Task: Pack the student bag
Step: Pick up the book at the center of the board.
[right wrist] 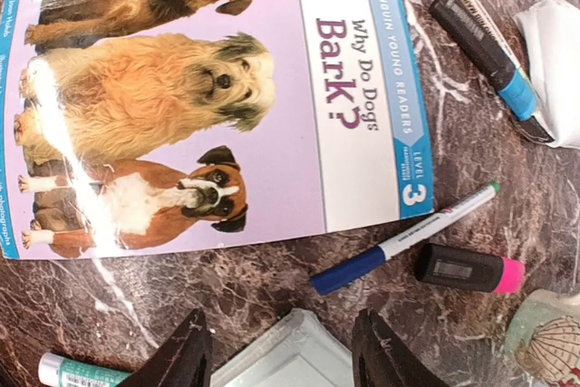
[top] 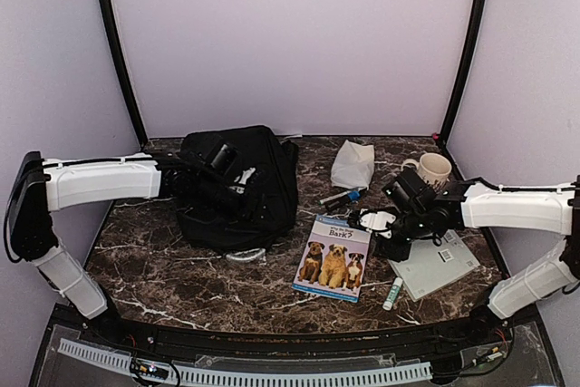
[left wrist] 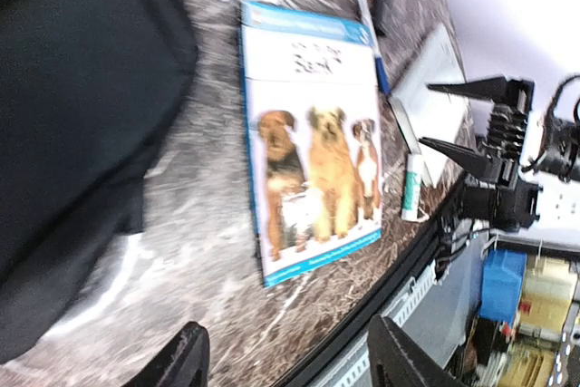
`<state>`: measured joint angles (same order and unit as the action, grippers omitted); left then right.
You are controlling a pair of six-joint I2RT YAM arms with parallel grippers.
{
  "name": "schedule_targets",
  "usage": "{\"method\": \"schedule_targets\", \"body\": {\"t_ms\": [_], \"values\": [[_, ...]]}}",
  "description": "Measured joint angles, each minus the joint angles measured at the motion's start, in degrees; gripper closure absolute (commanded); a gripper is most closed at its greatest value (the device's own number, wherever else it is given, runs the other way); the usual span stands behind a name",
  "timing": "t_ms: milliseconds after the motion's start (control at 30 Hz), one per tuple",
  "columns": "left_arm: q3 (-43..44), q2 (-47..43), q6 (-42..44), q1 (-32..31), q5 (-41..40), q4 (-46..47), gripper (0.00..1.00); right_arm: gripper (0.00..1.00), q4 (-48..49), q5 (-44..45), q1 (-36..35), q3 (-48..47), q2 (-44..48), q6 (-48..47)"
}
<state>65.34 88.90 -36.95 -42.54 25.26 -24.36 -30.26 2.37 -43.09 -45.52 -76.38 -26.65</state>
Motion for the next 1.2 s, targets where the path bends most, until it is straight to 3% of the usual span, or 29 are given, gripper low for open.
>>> {"method": "schedule_targets", "body": {"t_ms": [133,267,567,1200], "values": [[2.14,6.69,0.31,-3.87,2.64,3.32,0.37,0.50,1.70,-3.06,-0.02,2.36,0.00,0.59],[4.76,13.88,0.52,-5.40,3.82,4.13,0.29,0.54,4.63,-6.80,-0.02,2.56,0.00,1.46],[10.36,22.38,0.50,-6.27,3.28,4.57,0.27,0.61,12.63,-5.66,-0.02,5.57,-0.55,1.64],[10.40,27.04,-2.08,-6.73,3.10,9.27,0.25,0.63,14.97,-5.25,-0.26,5.66,-9.53,1.64]]}}
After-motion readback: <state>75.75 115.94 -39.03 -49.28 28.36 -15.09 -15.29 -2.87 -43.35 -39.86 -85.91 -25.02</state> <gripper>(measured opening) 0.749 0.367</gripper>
